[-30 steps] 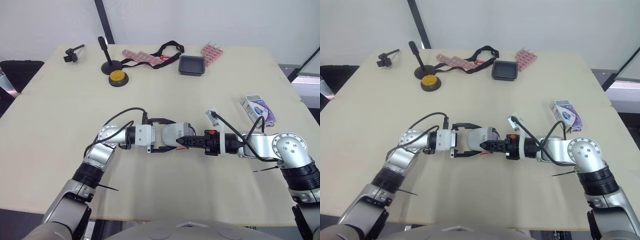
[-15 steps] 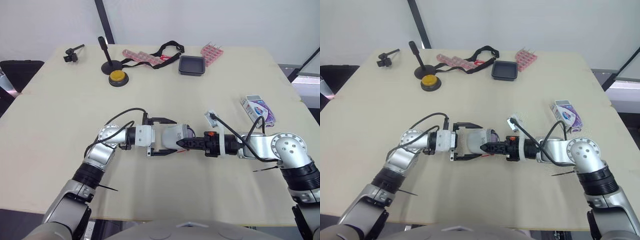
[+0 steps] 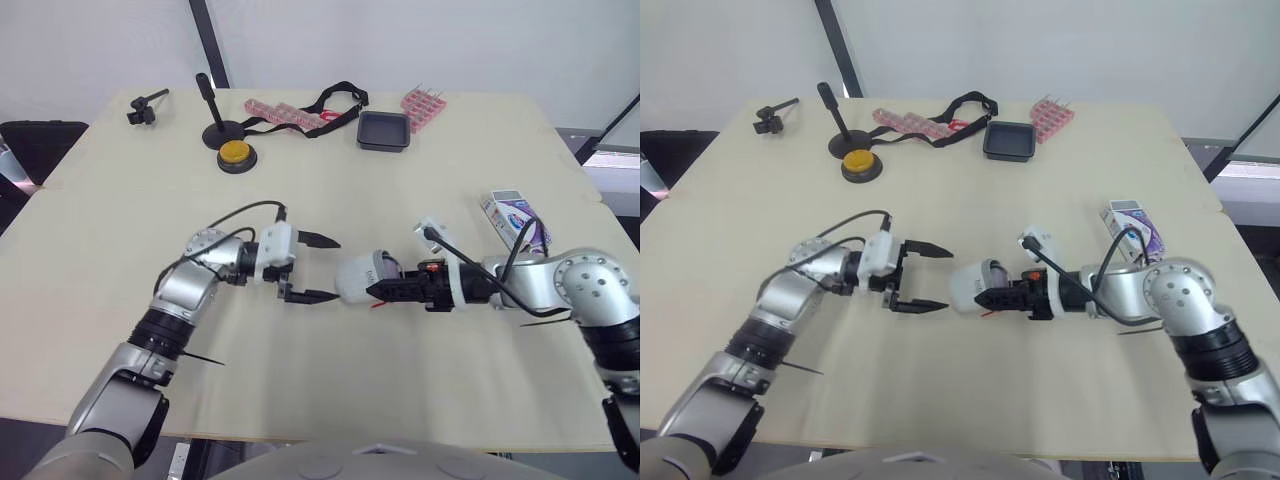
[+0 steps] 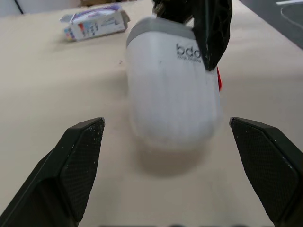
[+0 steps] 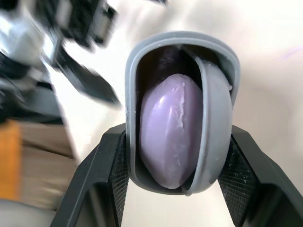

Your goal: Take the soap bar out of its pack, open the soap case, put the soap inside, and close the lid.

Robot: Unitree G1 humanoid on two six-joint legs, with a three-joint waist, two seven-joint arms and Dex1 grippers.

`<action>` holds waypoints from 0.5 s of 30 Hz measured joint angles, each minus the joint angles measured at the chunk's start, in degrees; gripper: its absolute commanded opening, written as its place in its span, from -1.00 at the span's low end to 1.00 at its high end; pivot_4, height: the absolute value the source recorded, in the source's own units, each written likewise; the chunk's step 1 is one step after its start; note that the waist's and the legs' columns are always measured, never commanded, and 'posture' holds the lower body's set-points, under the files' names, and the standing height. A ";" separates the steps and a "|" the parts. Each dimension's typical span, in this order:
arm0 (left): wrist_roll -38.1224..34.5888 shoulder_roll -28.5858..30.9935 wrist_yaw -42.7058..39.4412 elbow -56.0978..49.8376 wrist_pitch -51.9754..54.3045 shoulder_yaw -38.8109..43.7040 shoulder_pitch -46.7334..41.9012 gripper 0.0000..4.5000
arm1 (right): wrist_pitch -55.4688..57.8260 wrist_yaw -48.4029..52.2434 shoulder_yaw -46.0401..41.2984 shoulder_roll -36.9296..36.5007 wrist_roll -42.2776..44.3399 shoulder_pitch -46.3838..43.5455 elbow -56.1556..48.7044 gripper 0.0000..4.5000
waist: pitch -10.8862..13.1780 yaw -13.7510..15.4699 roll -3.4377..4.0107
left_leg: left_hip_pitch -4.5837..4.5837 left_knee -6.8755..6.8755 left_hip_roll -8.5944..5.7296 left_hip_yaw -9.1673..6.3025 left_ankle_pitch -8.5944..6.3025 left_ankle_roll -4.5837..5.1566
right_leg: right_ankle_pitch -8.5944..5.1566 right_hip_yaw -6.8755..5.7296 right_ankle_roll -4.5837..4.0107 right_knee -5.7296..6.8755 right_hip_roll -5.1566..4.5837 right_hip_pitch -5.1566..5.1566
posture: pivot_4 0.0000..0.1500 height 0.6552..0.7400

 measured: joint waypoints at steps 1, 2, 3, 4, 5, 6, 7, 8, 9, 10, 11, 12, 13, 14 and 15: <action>-0.89 0.24 -0.04 -0.01 3.38 0.29 -0.85 1.00 | 0.18 2.46 1.00 -1.57 -3.05 -1.66 -1.23 -0.06 | 0.00 -0.01 0.00 | -0.01 -0.01 0.00 0.00 0.00 0.00 | 0.00 0.00 0.00 -0.02 0.00 0.00 | 1.00 0.74; -1.47 0.26 0.00 -0.06 6.30 0.61 -1.54 1.00 | 0.29 4.49 2.01 -2.73 -5.49 -3.30 -2.27 -0.06 | 0.00 -0.01 0.00 | -0.01 -0.03 0.00 0.00 0.00 0.00 | 0.00 0.00 0.00 -0.02 0.01 0.00 | 1.00 0.74; -2.15 0.25 0.08 -0.10 8.92 0.65 -2.24 1.00 | 0.37 6.48 3.16 -3.52 -7.70 -5.00 -3.16 -0.06 | 0.01 -0.02 -0.01 | -0.02 -0.02 0.00 0.00 0.00 0.00 | 0.00 0.01 0.00 -0.01 0.01 0.00 | 1.00 0.74; -2.51 0.09 0.31 -0.22 11.73 0.64 -2.98 1.00 | 0.37 9.05 5.14 -4.82 -10.73 -7.24 -4.61 -0.06 | 0.02 -0.01 0.01 | -0.02 -0.02 0.00 0.01 0.01 0.00 | 0.00 0.01 0.00 -0.01 0.01 0.00 | 1.00 0.74; -2.82 0.00 0.56 -0.55 13.27 0.68 -3.30 1.00 | 0.33 10.79 6.22 -5.39 -12.75 -8.59 -5.53 -0.06 | 0.02 0.02 -0.01 | -0.01 -0.05 0.01 0.00 0.01 0.00 | 0.00 0.00 0.00 -0.03 0.02 0.00 | 1.00 0.74; -2.95 -0.45 1.08 -1.05 15.29 0.69 -3.59 1.00 | 0.17 13.32 8.23 -6.53 -15.73 -10.71 -6.86 -0.06 | 0.03 0.05 -0.01 | -0.03 -0.05 0.00 0.01 0.01 0.00 | 0.00 0.01 0.00 -0.05 0.02 0.00 | 1.00 0.74; -2.97 -0.97 1.69 -1.65 16.91 0.60 -3.66 1.00 | -0.14 15.54 10.41 -7.45 -18.52 -12.59 -7.90 -0.06 | 0.03 0.06 -0.02 | -0.03 -0.05 0.00 0.01 0.01 0.01 | 0.00 0.01 0.00 -0.05 0.02 0.01 | 1.00 0.74; -2.97 -1.32 2.04 -2.30 17.98 0.45 -3.67 1.00 | -0.32 16.80 11.81 -8.02 -20.33 -13.75 -8.67 -0.06 | 0.04 0.09 -0.03 | -0.04 -0.06 0.00 0.00 0.01 0.01 | 0.00 0.00 0.00 -0.07 0.02 0.01 | 1.00 0.74; -2.96 -1.58 2.58 -3.20 19.31 0.27 -3.67 1.00 | -0.91 18.67 13.84 -8.89 -22.71 -15.18 -9.54 -0.06 | 0.06 0.13 -0.04 | -0.05 -0.05 0.00 0.00 0.01 0.01 | 0.00 0.00 0.00 -0.06 0.02 0.01 | 1.00 0.74; -2.96 -1.81 3.03 -3.77 20.44 -0.17 -3.92 1.00 | -1.16 20.22 15.57 -9.65 -24.76 -16.46 -10.28 -0.06 | 0.06 0.20 -0.04 | -0.04 -0.06 0.00 0.00 0.01 0.01 | 0.00 0.00 0.00 -0.07 0.02 0.01 | 1.00 0.74; -2.84 -2.02 3.83 -5.07 21.74 -0.57 -4.00 1.00 | -1.74 22.45 18.06 -10.54 -27.93 -18.36 -11.41 -0.06 | 0.07 0.21 -0.06 | -0.05 -0.05 0.00 0.00 0.01 0.01 | 0.00 0.00 0.00 -0.07 0.02 0.01 | 1.00 0.74; -2.53 -2.44 4.48 -6.28 22.44 -0.80 -4.05 1.00 | -1.96 24.39 19.92 -11.09 -30.29 -19.85 -12.25 -0.06 | 0.07 0.21 -0.06 | -0.04 -0.05 0.00 0.00 0.01 0.01 | 0.00 0.01 0.00 -0.07 0.02 0.01 | 1.00 0.74; -2.16 -2.75 4.99 -7.27 22.69 -0.91 -4.09 1.00 | -2.14 25.74 21.06 -11.27 -31.99 -20.75 -12.94 -0.06 | 0.07 0.20 -0.07 | -0.05 -0.05 0.00 0.00 0.01 0.01 | 0.00 0.01 -0.01 -0.07 0.02 0.01 | 1.00 0.74; -1.88 -3.07 5.62 -8.09 22.90 -1.10 -4.17 1.00 | -2.44 27.19 22.71 -11.54 -33.78 -21.82 -13.50 -0.06 | 0.07 0.18 -0.07 | -0.04 -0.05 0.00 0.00 0.01 0.01 | 0.00 0.01 -0.01 -0.06 0.02 0.01 | 1.00 0.74; -1.59 -3.48 6.33 -8.94 23.04 -1.34 -4.30 1.00 | -2.63 28.78 24.40 -11.77 -35.56 -22.90 -14.15 -0.06 | 0.07 0.17 -0.07 | -0.03 -0.05 0.00 0.00 0.01 0.01 | 0.00 0.02 -0.01 -0.04 0.02 0.01 | 1.00 0.74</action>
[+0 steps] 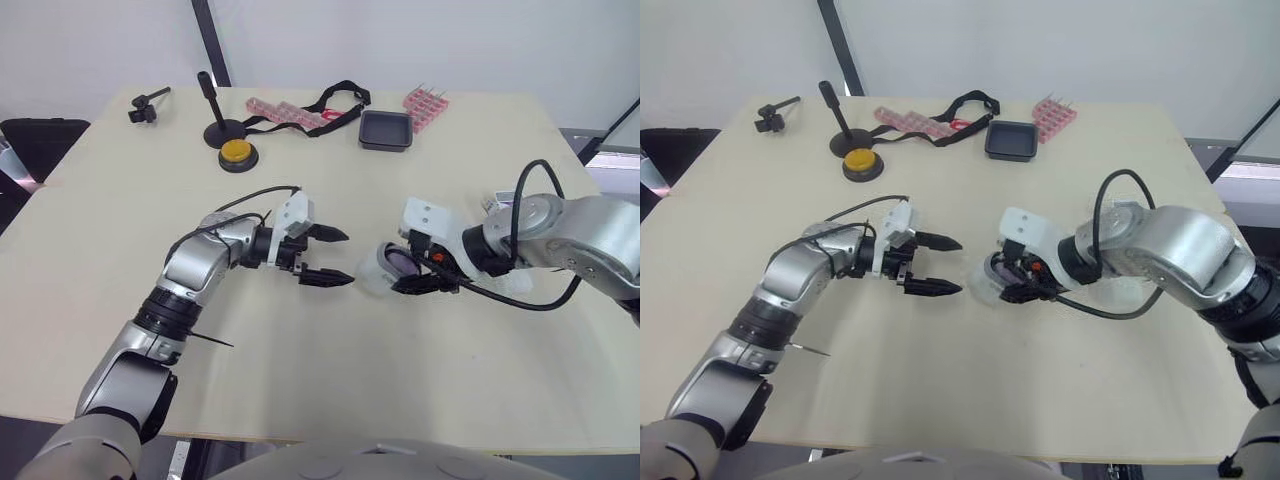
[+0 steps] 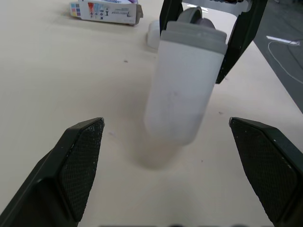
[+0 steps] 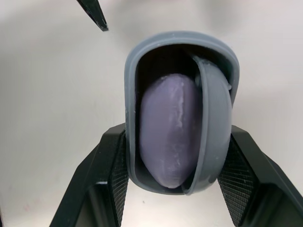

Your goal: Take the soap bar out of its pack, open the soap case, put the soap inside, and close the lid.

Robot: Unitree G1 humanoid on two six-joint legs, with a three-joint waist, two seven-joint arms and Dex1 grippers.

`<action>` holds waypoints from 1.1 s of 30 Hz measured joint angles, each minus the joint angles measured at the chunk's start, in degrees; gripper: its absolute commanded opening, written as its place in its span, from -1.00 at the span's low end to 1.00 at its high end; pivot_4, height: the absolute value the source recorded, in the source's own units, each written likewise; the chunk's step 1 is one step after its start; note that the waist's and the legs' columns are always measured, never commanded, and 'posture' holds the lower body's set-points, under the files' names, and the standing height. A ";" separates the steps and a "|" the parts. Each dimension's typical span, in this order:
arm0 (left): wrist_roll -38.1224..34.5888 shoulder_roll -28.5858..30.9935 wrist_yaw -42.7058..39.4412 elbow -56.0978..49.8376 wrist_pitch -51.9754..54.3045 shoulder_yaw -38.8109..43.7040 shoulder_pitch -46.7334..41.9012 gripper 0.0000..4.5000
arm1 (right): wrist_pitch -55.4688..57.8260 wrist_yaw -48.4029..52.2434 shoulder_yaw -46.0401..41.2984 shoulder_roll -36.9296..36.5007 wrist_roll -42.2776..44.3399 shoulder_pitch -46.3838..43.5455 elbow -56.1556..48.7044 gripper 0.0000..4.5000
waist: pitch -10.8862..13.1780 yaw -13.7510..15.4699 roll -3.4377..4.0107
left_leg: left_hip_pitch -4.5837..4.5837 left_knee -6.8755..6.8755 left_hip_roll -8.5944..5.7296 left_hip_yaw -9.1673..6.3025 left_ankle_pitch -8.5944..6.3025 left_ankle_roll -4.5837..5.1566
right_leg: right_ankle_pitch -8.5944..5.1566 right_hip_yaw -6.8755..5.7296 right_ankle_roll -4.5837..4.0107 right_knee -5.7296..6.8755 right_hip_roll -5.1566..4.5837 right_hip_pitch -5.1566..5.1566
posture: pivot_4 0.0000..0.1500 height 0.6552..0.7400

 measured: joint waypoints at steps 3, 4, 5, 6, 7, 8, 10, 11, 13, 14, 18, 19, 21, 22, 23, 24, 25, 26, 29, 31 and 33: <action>1.15 -0.99 1.73 -1.77 -0.03 -0.71 -0.16 1.00 | -0.11 3.18 2.54 0.30 -3.20 -1.82 -1.37 -0.06 | 0.00 -0.09 0.00 | 0.01 0.00 0.01 0.00 0.00 0.00 | 0.00 0.01 0.00 0.02 0.01 0.00 | 1.00 0.74; 1.38 -1.09 2.03 -1.92 -0.06 -0.82 -0.19 1.00 | -0.03 3.68 2.85 0.38 -3.96 -2.04 -1.57 -0.06 | 0.00 -0.09 -0.01 | 0.01 0.01 0.02 0.00 0.00 0.00 | 0.00 0.01 0.00 0.04 0.02 0.00 | 1.00 0.74; 1.93 -1.06 2.34 -2.30 -0.15 -1.26 -0.20 1.00 | 0.04 4.55 3.78 0.41 -5.18 -2.64 -1.62 -0.06 | 0.00 -0.10 0.00 | 0.01 0.02 0.02 0.00 0.00 0.00 | 0.00 0.02 0.00 0.04 0.02 0.00 | 1.00 0.74; 2.65 -1.02 2.46 -2.67 -0.25 -1.75 -0.26 1.00 | 0.15 5.42 5.04 0.53 -6.43 -3.55 -1.71 -0.06 | 0.00 -0.13 0.00 | 0.02 0.03 0.02 0.00 0.00 0.00 | 0.00 0.02 0.00 0.06 0.02 0.00 | 1.00 0.74; 2.97 -1.00 2.43 -2.93 -0.25 -1.92 -0.26 1.00 | 0.23 6.03 5.65 0.58 -7.28 -4.03 -1.84 -0.06 | 0.00 -0.12 0.00 | 0.01 0.03 0.02 0.00 0.01 0.01 | 0.00 0.01 -0.01 0.06 0.02 0.00 | 1.00 0.74; 3.17 -0.91 2.33 -3.19 -0.16 -2.28 -0.28 1.00 | 0.32 6.91 6.63 0.68 -8.41 -4.75 -2.05 -0.06 | 0.00 -0.12 0.00 | 0.02 0.03 0.02 0.00 0.01 0.01 | 0.00 0.02 -0.01 0.07 0.02 0.00 | 1.00 0.74; 3.37 -0.88 2.17 -3.70 0.44 -3.25 -0.29 1.00 | 0.36 8.09 8.26 1.27 -10.25 -6.00 -2.04 -0.06 | 0.00 -0.11 0.00 | 0.02 0.05 0.02 0.00 0.01 0.01 | 0.00 0.03 -0.01 0.08 0.02 0.00 | 1.00 0.74; 3.44 -1.01 2.18 -4.24 1.10 -3.93 -0.30 1.00 | 0.34 8.63 9.27 1.89 -11.27 -6.90 -2.04 -0.06 | 0.01 -0.13 0.01 | 0.02 0.05 0.01 0.01 0.01 0.01 | 0.00 0.03 -0.01 0.09 0.02 0.00 | 1.00 0.74; 3.39 -1.44 2.11 -5.76 1.88 -4.74 -0.31 1.00 | 0.26 9.61 10.31 3.07 -12.83 -7.83 -1.97 -0.06 | 0.01 -0.11 0.01 | 0.02 0.06 0.02 0.00 0.01 0.01 | 0.00 0.02 -0.02 0.11 0.02 0.00 | 1.00 0.74; 3.36 -1.44 2.03 -6.15 2.20 -4.92 -0.33 1.00 | 0.25 9.78 10.71 3.30 -13.09 -8.13 -1.96 -0.06 | 0.01 -0.11 0.01 | 0.03 0.06 0.02 0.01 0.01 0.01 | 0.00 0.03 -0.02 0.11 0.02 0.00 | 1.00 0.74; 3.20 -1.79 1.89 -7.64 3.35 -5.63 -0.16 1.00 | -0.36 11.36 12.00 4.99 -15.81 -8.92 -0.49 -0.06 | 0.01 -0.09 0.01 | 0.02 0.09 0.02 0.00 0.01 0.01 | 0.00 0.02 -0.02 0.13 0.02 0.00 | 1.00 0.74; 3.24 -1.95 2.08 -7.64 3.35 -5.63 -0.06 1.00 | -0.70 11.96 12.17 5.04 -16.61 -9.23 -0.07 -0.06 | 0.01 -0.09 0.01 | 0.02 0.09 0.02 0.01 0.01 0.01 | 0.00 0.03 -0.02 0.13 0.01 0.00 | 1.00 0.74; 3.25 -2.19 2.42 -7.63 3.35 -5.64 0.00 1.00 | -1.25 12.65 12.46 5.04 -17.96 -9.71 0.56 -0.06 | 0.01 -0.11 0.01 | 0.02 0.10 0.02 0.00 0.01 0.01 | 0.00 0.03 -0.03 0.14 0.02 0.00 | 1.00 0.74; 3.25 -2.40 2.65 -7.63 3.35 -5.64 0.01 1.00 | -1.61 13.14 12.75 5.04 -18.70 -10.00 0.80 -0.06 | 0.01 -0.12 0.01 | 0.02 0.10 0.02 0.01 0.01 0.01 | 0.00 0.03 -0.02 0.16 0.02 0.00 | 1.00 0.74; 3.28 -2.62 2.81 -7.63 3.35 -5.65 0.01 1.00 | -1.92 13.62 12.92 5.05 -19.46 -10.22 0.96 -0.06 | 0.01 -0.12 0.01 | 0.02 0.10 0.02 0.00 0.01 0.01 | 0.00 0.02 -0.03 0.16 0.02 0.00 | 1.00 0.74; 3.33 -2.65 2.94 -7.63 3.35 -5.66 0.01 1.00 | -2.18 14.02 12.98 5.05 -19.82 -10.34 1.20 -0.06 | 0.01 -0.11 0.01 | 0.02 0.10 0.02 0.00 0.01 0.01 | 0.00 0.03 -0.02 0.17 0.02 0.00 | 1.00 0.74; 3.43 -2.65 3.22 -7.59 3.35 -5.66 0.01 1.00 | -2.49 14.50 13.05 5.06 -20.43 -10.33 1.29 -0.06 | 0.01 -0.13 0.01 | 0.02 0.10 0.02 0.00 0.01 0.02 | 0.00 0.03 -0.03 0.17 0.02 0.00 | 1.00 0.74; 3.50 -2.66 3.37 -7.55 3.34 -5.66 0.01 1.00 | -2.66 14.81 13.13 5.10 -20.89 -10.33 1.32 -0.06 | 0.01 -0.13 0.01 | 0.02 0.11 0.02 0.01 0.01 0.02 | 0.00 0.03 -0.02 0.18 0.02 0.00 | 1.00 0.74; 3.98 -2.72 3.82 -7.32 2.91 -5.73 0.01 1.00 | -2.90 15.83 13.25 5.39 -21.96 -10.33 1.35 -0.06 | 0.01 -0.13 0.01 | 0.02 0.11 0.02 0.00 0.02 0.02 | 0.00 0.03 -0.03 0.19 0.02 0.00 | 1.00 0.74; 4.07 -2.74 3.88 -7.23 2.58 -6.01 0.00 1.00 | -2.99 16.38 13.25 5.57 -22.32 -10.33 1.34 -0.06 | 0.01 -0.12 0.01 | 0.02 0.12 0.02 0.00 0.02 0.02 | 0.00 0.03 -0.03 0.20 0.02 0.00 | 1.00 0.74; 4.19 -2.98 4.22 -6.72 2.10 -6.03 -0.01 1.00 | -2.99 16.93 13.25 5.64 -22.89 -10.33 1.31 -0.06 | 0.01 -0.10 0.01 | 0.02 0.14 0.02 0.00 0.02 0.03 | 0.00 0.03 -0.03 0.21 0.02 0.00 | 1.00 0.74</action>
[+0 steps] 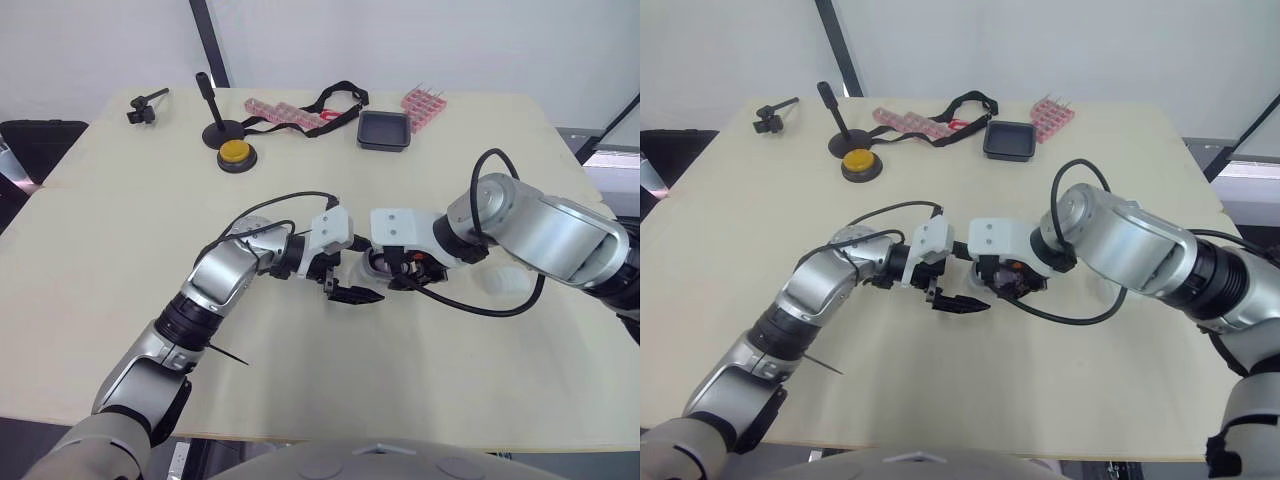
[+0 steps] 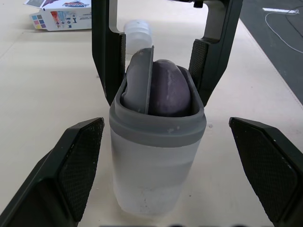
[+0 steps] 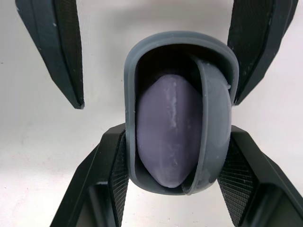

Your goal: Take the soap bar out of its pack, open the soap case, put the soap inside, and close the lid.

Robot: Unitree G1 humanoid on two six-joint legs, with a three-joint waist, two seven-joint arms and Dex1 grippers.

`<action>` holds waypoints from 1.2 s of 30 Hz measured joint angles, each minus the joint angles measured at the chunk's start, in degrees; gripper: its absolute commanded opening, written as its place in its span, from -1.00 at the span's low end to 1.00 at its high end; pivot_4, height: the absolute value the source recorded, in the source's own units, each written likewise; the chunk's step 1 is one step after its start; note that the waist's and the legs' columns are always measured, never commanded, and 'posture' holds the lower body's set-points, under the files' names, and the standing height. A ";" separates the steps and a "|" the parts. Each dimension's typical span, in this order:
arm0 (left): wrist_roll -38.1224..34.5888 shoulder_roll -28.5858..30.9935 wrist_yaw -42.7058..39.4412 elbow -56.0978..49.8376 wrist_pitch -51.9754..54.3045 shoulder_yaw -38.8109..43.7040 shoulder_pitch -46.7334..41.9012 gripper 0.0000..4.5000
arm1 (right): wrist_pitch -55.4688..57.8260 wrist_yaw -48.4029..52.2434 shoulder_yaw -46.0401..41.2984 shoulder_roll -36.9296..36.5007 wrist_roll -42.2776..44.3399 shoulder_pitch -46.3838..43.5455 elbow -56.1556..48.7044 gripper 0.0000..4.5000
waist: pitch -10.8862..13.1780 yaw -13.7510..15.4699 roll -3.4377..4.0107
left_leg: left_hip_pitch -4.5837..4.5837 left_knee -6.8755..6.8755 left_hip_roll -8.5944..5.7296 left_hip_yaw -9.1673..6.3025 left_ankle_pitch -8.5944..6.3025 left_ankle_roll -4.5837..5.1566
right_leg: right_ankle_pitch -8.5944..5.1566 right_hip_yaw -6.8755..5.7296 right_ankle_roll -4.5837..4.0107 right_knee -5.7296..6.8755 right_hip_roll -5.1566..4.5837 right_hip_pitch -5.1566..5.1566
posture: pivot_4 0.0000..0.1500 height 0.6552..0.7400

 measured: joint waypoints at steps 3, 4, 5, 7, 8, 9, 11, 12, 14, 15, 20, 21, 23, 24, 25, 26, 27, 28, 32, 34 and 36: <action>0.79 -0.37 0.43 0.83 -0.36 0.00 -0.06 1.00 | 0.00 0.45 0.00 0.02 -0.33 0.01 -0.04 -0.06 | 0.00 0.00 0.00 | 0.00 0.02 0.00 0.00 0.00 0.00 | 0.00 0.01 0.00 0.02 0.00 0.00 | 1.00 0.74; 1.11 -0.55 0.80 1.28 -0.64 0.00 -0.13 1.00 | 0.00 0.63 0.02 0.02 -0.67 0.02 -0.06 -0.06 | 0.00 0.00 0.00 | 0.00 0.02 0.00 0.00 0.00 0.01 | 0.00 0.01 0.00 0.02 0.00 0.00 | 1.00 0.74; 1.37 -0.75 1.08 1.43 -0.89 0.00 -0.18 1.00 | 0.00 0.70 0.04 0.05 -1.02 0.03 -0.06 -0.06 | 0.00 0.00 0.00 | 0.00 0.03 0.00 0.00 0.00 0.01 | 0.00 0.01 0.00 0.02 0.00 0.00 | 1.00 0.74; 1.71 -0.99 1.23 1.43 -1.14 0.00 -0.33 1.00 | 0.01 0.77 0.04 0.20 -1.25 0.03 -0.05 -0.06 | 0.00 0.01 0.00 | 0.00 0.03 0.00 0.00 0.00 0.01 | 0.00 0.01 0.00 0.03 0.00 0.00 | 1.00 0.74; 1.84 -1.07 1.24 1.43 -1.18 0.00 -0.36 1.00 | 0.01 0.83 0.04 0.45 -1.28 0.06 -0.06 -0.06 | 0.00 -0.02 0.00 | 0.00 0.03 0.00 0.00 0.00 0.01 | 0.00 0.01 0.00 0.05 0.00 0.00 | 1.00 0.74; 1.89 -1.17 1.25 1.44 -1.19 0.00 -0.36 1.00 | 0.02 0.87 0.05 0.56 -1.29 0.09 -0.06 -0.06 | 0.00 -0.02 0.00 | 0.00 0.03 0.00 0.00 0.00 0.01 | 0.00 0.01 0.00 0.05 0.00 0.00 | 1.00 0.74; 1.90 -1.58 1.25 1.43 -1.19 0.01 -0.35 1.00 | 0.10 0.88 0.05 0.84 -1.37 0.11 -0.06 -0.06 | 0.00 0.01 0.00 | 0.00 0.04 0.00 0.00 0.01 0.01 | 0.00 0.01 0.00 0.08 0.00 0.00 | 1.00 0.74; 1.90 -1.65 1.25 1.43 -1.19 0.00 -0.35 1.00 | 0.12 0.88 0.05 0.99 -1.41 0.12 -0.06 -0.06 | 0.00 0.01 0.00 | 0.00 0.04 0.00 0.00 0.01 0.01 | 0.00 0.01 0.00 0.09 0.00 0.00 | 1.00 0.74; 1.90 -1.67 1.23 1.43 -1.21 0.01 -0.35 1.00 | 0.17 0.88 0.08 1.17 -1.65 0.20 -0.08 -0.06 | 0.00 0.01 0.00 | 0.00 0.04 0.00 0.00 0.01 0.01 | 0.00 0.01 0.00 0.08 0.00 0.00 | 1.00 0.74; 1.92 -1.67 1.23 1.44 -1.24 0.01 -0.35 1.00 | 0.18 0.88 0.10 1.17 -1.80 0.23 -0.08 -0.06 | 0.00 0.01 0.00 | 0.00 0.04 0.00 0.00 0.01 0.01 | 0.00 0.01 -0.01 0.08 0.00 0.00 | 1.00 0.74; 1.99 -1.71 1.24 1.64 -1.56 0.01 -0.35 0.76 | 0.18 1.03 0.11 1.17 -2.39 0.43 -0.09 -0.06 | 0.00 0.02 0.00 | 0.00 0.05 0.00 0.00 0.01 0.02 | 0.00 0.01 -0.01 0.09 0.00 0.00 | 1.00 0.74; 1.99 -1.71 1.24 1.67 -1.58 0.01 -0.35 0.64 | 0.18 1.07 0.11 1.17 -2.41 0.48 -0.09 -0.06 | 0.00 0.02 0.00 | 0.00 0.05 0.00 0.00 0.01 0.02 | 0.00 0.01 -0.01 0.09 0.00 0.00 | 1.00 0.74; 2.00 -1.72 1.24 1.75 -1.70 0.01 -0.35 0.33 | 0.19 1.15 0.11 1.18 -2.47 0.85 -0.13 -0.06 | 0.00 0.02 0.00 | 0.00 0.05 0.00 0.00 0.01 0.02 | 0.00 0.01 -0.01 0.10 0.00 0.00 | 1.00 0.74; 1.99 -1.75 1.10 1.79 -1.74 -0.07 -0.33 0.15 | 0.21 1.08 0.11 1.20 -2.67 1.01 -0.12 -0.06 | 0.00 0.02 0.00 | 0.00 0.06 0.00 0.00 0.01 0.02 | 0.00 0.02 -0.01 0.10 0.00 0.00 | 1.00 0.74; 2.01 -1.85 1.07 1.79 -1.78 -0.16 -0.32 0.04 | 0.27 1.04 0.11 1.20 -3.03 1.02 -0.12 -0.06 | 0.00 0.02 0.00 | 0.00 0.06 0.00 0.00 0.01 0.02 | 0.00 0.01 -0.01 0.10 0.00 0.00 | 1.00 0.74; 2.10 -1.76 0.84 1.74 -2.31 -0.38 -0.32 -0.10 | 0.37 1.25 0.10 1.17 -3.10 1.02 -0.11 -0.06 | 0.00 0.03 0.00 | 0.01 0.06 0.00 0.00 0.01 0.02 | 0.00 0.01 -0.01 0.10 0.00 0.00 | 1.00 0.74; 2.14 -1.74 0.82 1.74 -2.43 -0.48 -0.32 -0.13 | 0.42 1.31 0.10 1.16 -3.11 1.03 -0.11 -0.06 | 0.00 0.03 0.00 | 0.01 0.06 0.00 0.00 0.01 0.02 | 0.00 0.02 -0.01 0.10 0.00 0.00 | 1.00 0.74; 2.23 -1.74 0.78 1.76 -2.54 -0.54 -0.32 -0.13 | 0.49 1.39 0.10 1.17 -3.13 1.07 -0.11 -0.06 | 0.00 0.03 0.00 | 0.01 0.06 0.00 0.00 0.01 0.02 | 0.00 0.01 -0.01 0.11 0.00 0.00 | 1.00 0.74; 2.38 -1.72 0.74 1.79 -2.76 -0.57 -0.32 -0.13 | 0.52 1.71 0.10 1.17 -3.22 1.11 -0.17 -0.06 | 0.00 0.02 0.00 | 0.01 0.07 0.00 0.00 0.01 0.02 | 0.00 0.02 -0.01 0.12 0.00 0.00 | 1.00 0.74; 2.44 -1.73 0.74 1.79 -2.83 -0.59 -0.31 -0.13 | 0.52 1.74 0.09 1.19 -3.27 1.12 -0.16 -0.06 | 0.00 0.02 0.00 | 0.01 0.07 0.00 0.00 0.01 0.02 | 0.00 0.02 -0.01 0.12 0.00 0.00 | 1.00 0.74; 2.58 -1.78 0.75 1.78 -3.05 -0.59 -0.18 -0.13 | 0.52 1.74 0.09 1.21 -3.29 1.15 -0.16 -0.06 | 0.00 0.03 0.00 | 0.01 0.08 0.00 0.00 0.01 0.02 | 0.00 0.02 -0.01 0.12 0.00 0.00 | 1.00 0.74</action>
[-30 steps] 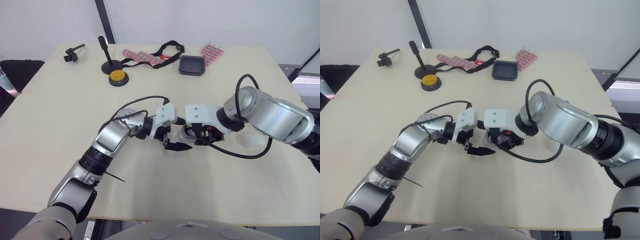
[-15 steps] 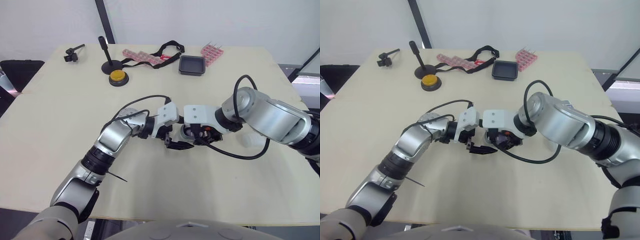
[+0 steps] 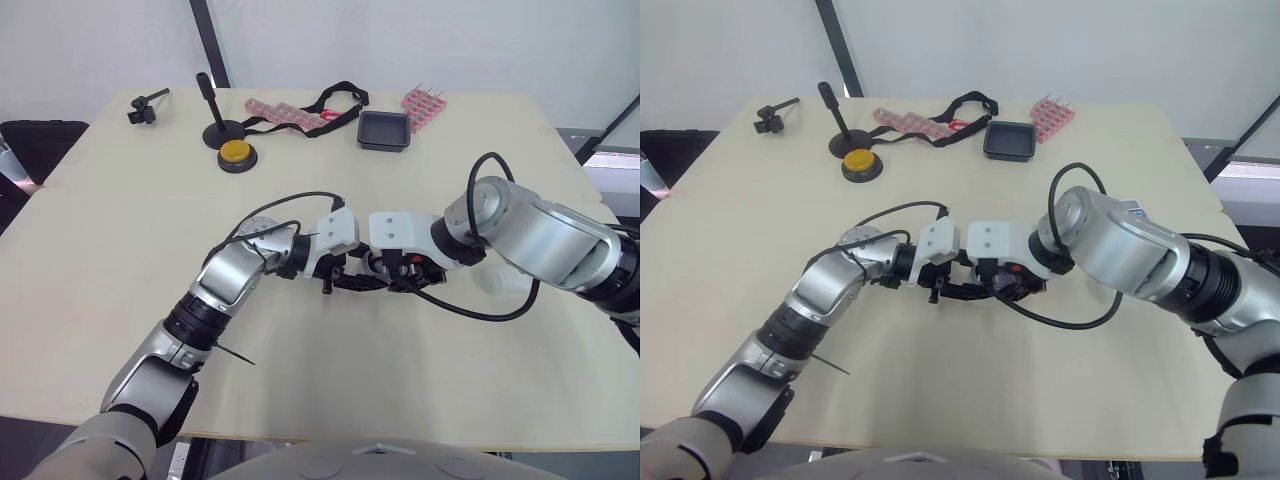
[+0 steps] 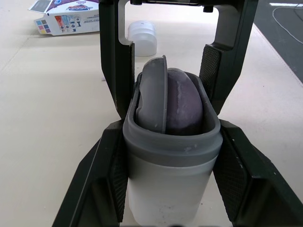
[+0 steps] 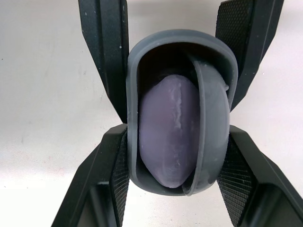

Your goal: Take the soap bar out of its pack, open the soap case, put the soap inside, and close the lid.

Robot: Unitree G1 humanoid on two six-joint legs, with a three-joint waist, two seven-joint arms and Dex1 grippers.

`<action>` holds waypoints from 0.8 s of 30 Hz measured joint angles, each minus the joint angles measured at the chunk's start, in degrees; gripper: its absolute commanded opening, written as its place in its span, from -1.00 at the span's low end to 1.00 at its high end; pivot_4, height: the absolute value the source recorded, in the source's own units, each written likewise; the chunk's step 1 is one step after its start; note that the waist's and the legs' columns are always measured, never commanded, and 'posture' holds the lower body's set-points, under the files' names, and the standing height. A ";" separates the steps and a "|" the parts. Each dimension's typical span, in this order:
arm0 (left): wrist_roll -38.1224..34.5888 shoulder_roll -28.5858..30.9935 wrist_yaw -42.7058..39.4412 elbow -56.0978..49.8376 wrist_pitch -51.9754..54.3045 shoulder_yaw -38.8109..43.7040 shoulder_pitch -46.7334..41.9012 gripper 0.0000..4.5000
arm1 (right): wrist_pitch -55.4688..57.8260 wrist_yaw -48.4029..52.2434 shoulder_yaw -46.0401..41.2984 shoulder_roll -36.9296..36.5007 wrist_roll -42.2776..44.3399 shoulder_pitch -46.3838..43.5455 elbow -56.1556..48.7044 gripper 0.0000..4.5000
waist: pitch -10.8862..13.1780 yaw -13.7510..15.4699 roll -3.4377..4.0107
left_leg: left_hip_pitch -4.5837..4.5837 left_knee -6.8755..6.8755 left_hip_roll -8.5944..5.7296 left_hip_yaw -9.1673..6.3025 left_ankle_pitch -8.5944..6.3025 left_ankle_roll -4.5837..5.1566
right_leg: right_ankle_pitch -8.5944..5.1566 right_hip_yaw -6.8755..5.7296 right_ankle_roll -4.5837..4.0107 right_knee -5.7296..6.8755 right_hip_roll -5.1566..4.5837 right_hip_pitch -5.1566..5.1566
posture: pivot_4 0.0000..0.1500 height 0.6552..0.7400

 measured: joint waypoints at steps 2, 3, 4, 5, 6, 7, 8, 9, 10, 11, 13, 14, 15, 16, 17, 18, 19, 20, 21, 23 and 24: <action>0.15 -0.12 0.03 -0.03 -0.18 0.00 0.35 -0.13 | 0.00 0.04 0.00 0.03 0.00 0.20 0.00 -0.06 | 0.00 0.01 0.00 | 0.00 0.00 0.00 0.00 0.00 0.00 | 0.00 0.00 0.00 0.00 0.00 0.00 | 1.00 0.74; 0.23 -0.16 0.04 -0.09 -0.24 -0.01 0.53 -0.13 | 0.00 0.05 0.00 0.06 0.00 0.29 0.00 -0.06 | 0.00 0.01 0.00 | 0.00 0.00 0.00 0.00 0.00 0.00 | 0.00 0.00 0.00 0.00 0.00 0.00 | 1.00 0.74; 0.37 -0.22 0.06 -0.15 -0.36 0.00 0.72 -0.13 | 0.00 0.09 0.00 0.07 0.00 0.35 0.00 -0.06 | 0.00 0.01 0.00 | 0.00 0.00 0.00 0.00 0.00 0.00 | 0.00 0.00 0.00 0.01 0.00 0.00 | 1.00 0.74; 0.44 -0.26 0.07 -0.16 -0.44 0.00 0.83 -0.13 | 0.01 0.10 0.01 0.07 0.00 0.40 0.00 -0.06 | 0.00 0.01 0.00 | 0.00 0.01 0.00 0.00 0.00 0.00 | 0.00 0.00 0.00 0.01 0.00 0.00 | 1.00 0.74; 0.50 -0.28 0.07 -0.16 -0.52 0.00 0.91 -0.13 | 0.01 0.11 0.01 0.10 -0.01 0.46 0.01 -0.06 | 0.00 0.00 0.00 | 0.00 0.01 0.00 0.00 0.00 0.00 | 0.00 0.00 0.00 0.01 0.00 0.00 | 1.00 0.74; 0.55 -0.28 0.07 -0.16 -0.62 -0.01 0.94 -0.13 | 0.00 0.11 0.01 0.11 -0.03 0.47 0.02 -0.06 | 0.00 0.00 0.00 | 0.00 0.02 0.00 0.00 0.00 0.00 | 0.00 0.00 0.00 0.01 0.00 0.00 | 1.00 0.74; 0.59 -0.28 0.07 -0.15 -0.73 -0.01 0.95 -0.13 | 0.00 0.11 0.01 0.12 -0.05 0.47 0.03 -0.06 | 0.00 0.00 0.00 | 0.00 0.02 0.00 0.00 0.00 0.00 | 0.00 0.00 0.00 0.02 0.00 0.00 | 1.00 0.74; 0.63 -0.28 0.07 -0.13 -0.85 -0.01 0.98 -0.13 | -0.01 0.11 0.01 0.13 -0.08 0.47 0.03 -0.06 | 0.00 0.00 0.00 | 0.00 0.02 0.00 0.00 0.00 0.00 | 0.00 0.00 0.00 0.02 0.00 0.00 | 1.00 0.74; 0.66 -0.28 0.08 -0.11 -0.97 -0.01 1.02 -0.13 | -0.01 0.11 0.01 0.14 -0.09 0.47 0.03 -0.06 | 0.00 0.00 0.00 | 0.00 0.02 0.00 0.00 0.00 0.00 | 0.00 0.00 0.00 0.02 0.00 0.00 | 1.00 0.74; 0.67 -0.28 0.08 -0.08 -1.09 -0.01 1.04 -0.13 | 0.01 0.11 0.01 0.16 -0.09 0.48 0.04 -0.06 | 0.00 0.00 0.00 | 0.00 0.03 0.00 0.00 0.00 0.00 | 0.00 0.00 0.00 0.02 0.00 0.00 | 1.00 0.74; 0.66 -0.28 0.07 0.11 -1.44 -0.02 1.10 -0.13 | 0.12 0.07 -0.01 0.29 -0.08 0.52 0.10 0.36 | 0.00 0.00 0.00 | 0.00 0.03 0.00 0.00 0.00 0.00 | 0.00 0.00 0.00 0.02 0.00 0.00 | 1.00 0.74; 0.72 -0.36 0.35 0.40 -1.45 -0.04 1.14 -0.13 | 0.19 0.06 -0.18 0.60 -0.02 0.59 0.10 0.49 | 0.00 -0.01 0.00 | 0.01 0.03 0.00 0.00 0.00 0.00 | 0.00 0.01 0.00 0.03 0.00 0.00 | 1.00 0.74; 0.75 -0.37 0.52 0.82 -1.45 -0.04 1.15 -0.13 | 0.23 0.07 -0.27 0.80 0.03 0.67 0.10 0.63 | 0.00 -0.02 0.00 | 0.01 0.03 0.01 0.00 0.00 0.00 | 0.00 0.00 0.00 0.03 0.00 0.00 | 1.00 0.74; 0.74 -0.35 0.60 1.15 -1.50 -0.02 1.20 -0.13 | 0.23 0.08 -0.38 0.86 0.04 0.83 0.11 0.76 | 0.00 0.00 0.00 | 0.01 0.03 0.01 0.00 0.00 0.00 | 0.00 0.01 0.00 0.03 0.00 0.00 | 1.00 0.74; 0.65 -0.36 0.54 1.34 -1.81 0.05 1.32 -0.13 | 0.20 0.04 -0.72 0.90 0.06 1.18 0.16 0.91 | 0.00 0.01 0.00 | 0.00 0.04 0.01 0.00 0.00 0.01 | 0.00 0.01 0.00 0.03 0.00 0.00 | 1.00 0.74; 0.51 -0.38 0.39 1.37 -2.18 0.23 1.72 -0.13 | 0.00 0.00 -1.92 0.90 0.16 2.22 0.18 0.98 | -0.01 0.04 -0.01 | 0.00 0.05 0.01 0.00 0.00 0.01 | 0.00 0.01 0.00 0.03 0.00 0.00 | 1.00 0.74; 0.32 -0.35 0.17 1.39 -2.62 0.60 2.23 -0.13 | -0.11 -0.11 -2.62 0.82 0.20 3.12 0.24 0.98 | -0.01 0.07 -0.01 | 0.00 0.05 0.00 0.00 0.00 0.01 | 0.00 0.01 0.00 0.03 0.00 0.00 | 1.00 0.74; -0.24 -0.15 -0.28 1.41 -3.17 0.97 2.95 -0.13 | -0.22 -0.41 -3.74 0.67 0.29 4.62 0.27 0.98 | -0.01 0.10 -0.01 | -0.01 0.05 0.01 0.00 0.00 0.01 | 0.00 0.00 0.00 0.02 0.00 0.00 | 1.00 0.74; -0.70 -0.02 -0.62 1.43 -3.35 1.17 3.39 -0.13 | -0.26 -0.58 -4.30 0.54 0.34 5.42 0.28 0.98 | -0.01 0.12 -0.01 | 0.00 0.05 0.01 0.00 0.00 0.01 | 0.00 0.01 0.00 0.02 0.00 0.00 | 1.00 0.74; -1.47 0.25 -1.83 1.66 -4.71 1.51 4.37 -0.13 | -0.27 -0.82 -6.87 0.26 1.08 8.18 0.24 0.98 | -0.01 0.16 -0.01 | -0.01 0.06 0.01 0.00 0.00 0.01 | 0.00 0.02 0.00 0.02 -0.01 0.00 | 1.00 0.74; -1.91 0.27 -2.47 1.76 -5.01 1.73 4.86 -0.13 | -0.29 -0.98 -8.51 0.25 1.61 9.61 0.17 0.98 | -0.01 0.15 0.00 | 0.00 0.06 0.01 0.00 0.00 0.01 | 0.00 0.01 -0.01 0.01 -0.01 0.00 | 1.00 0.74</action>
